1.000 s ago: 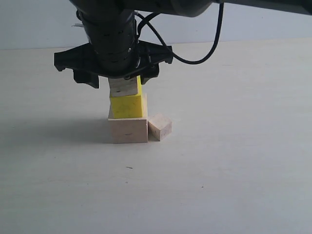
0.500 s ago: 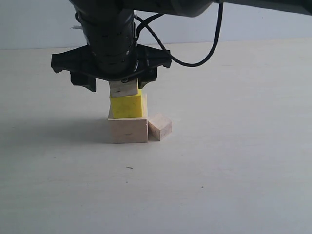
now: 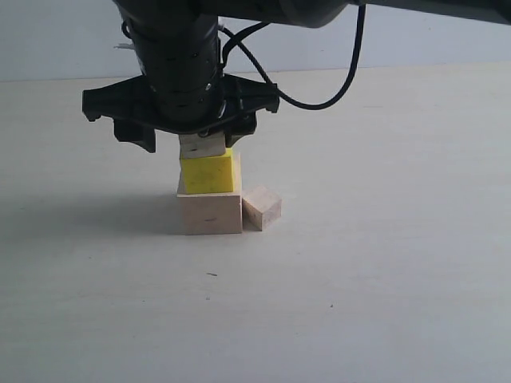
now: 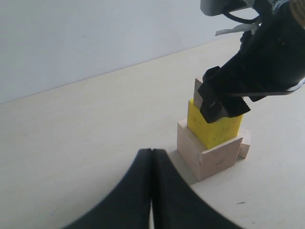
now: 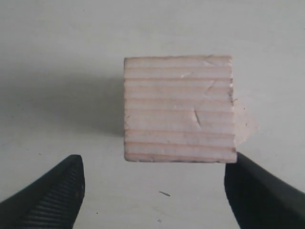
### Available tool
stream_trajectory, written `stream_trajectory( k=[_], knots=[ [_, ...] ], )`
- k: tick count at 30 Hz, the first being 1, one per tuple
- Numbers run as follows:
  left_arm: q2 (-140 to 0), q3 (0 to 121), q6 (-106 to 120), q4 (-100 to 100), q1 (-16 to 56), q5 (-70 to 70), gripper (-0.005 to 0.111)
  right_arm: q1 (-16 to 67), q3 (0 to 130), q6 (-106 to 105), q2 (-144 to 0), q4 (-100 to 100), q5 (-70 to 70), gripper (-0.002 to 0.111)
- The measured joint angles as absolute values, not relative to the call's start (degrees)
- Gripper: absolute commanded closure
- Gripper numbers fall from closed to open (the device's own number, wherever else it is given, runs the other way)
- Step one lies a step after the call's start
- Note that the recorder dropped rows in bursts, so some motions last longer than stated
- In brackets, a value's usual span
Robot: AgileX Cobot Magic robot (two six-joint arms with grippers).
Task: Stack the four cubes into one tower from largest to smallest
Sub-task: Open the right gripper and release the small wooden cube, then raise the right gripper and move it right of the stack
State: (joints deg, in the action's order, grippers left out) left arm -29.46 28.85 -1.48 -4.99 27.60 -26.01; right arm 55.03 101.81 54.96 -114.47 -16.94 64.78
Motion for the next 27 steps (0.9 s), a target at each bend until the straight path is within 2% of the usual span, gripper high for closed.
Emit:
stream_trajectory(
  k=[17,23,25,27],
  knots=[
    [-29.5,28.9,-1.5,-5.0,27.6,-26.0,0.107,55.0,101.8,52.9,-114.5,-17.3,66.0,0.032],
    [-29.5,28.9,-1.5,-5.0,27.6,-26.0,0.107,55.0,101.8,50.5,-109.9,-17.7,67.5,0.033],
    [-29.5,28.9,-1.5,-5.0,27.6,-26.0,0.107,55.0,101.8,48.1,-107.6,-17.8,69.0,0.039],
    [-29.5,28.9,-1.5,-5.0,27.6,-26.0,0.107,55.0,101.8,43.4,-105.8,-18.3,69.4,0.054]
  ],
)
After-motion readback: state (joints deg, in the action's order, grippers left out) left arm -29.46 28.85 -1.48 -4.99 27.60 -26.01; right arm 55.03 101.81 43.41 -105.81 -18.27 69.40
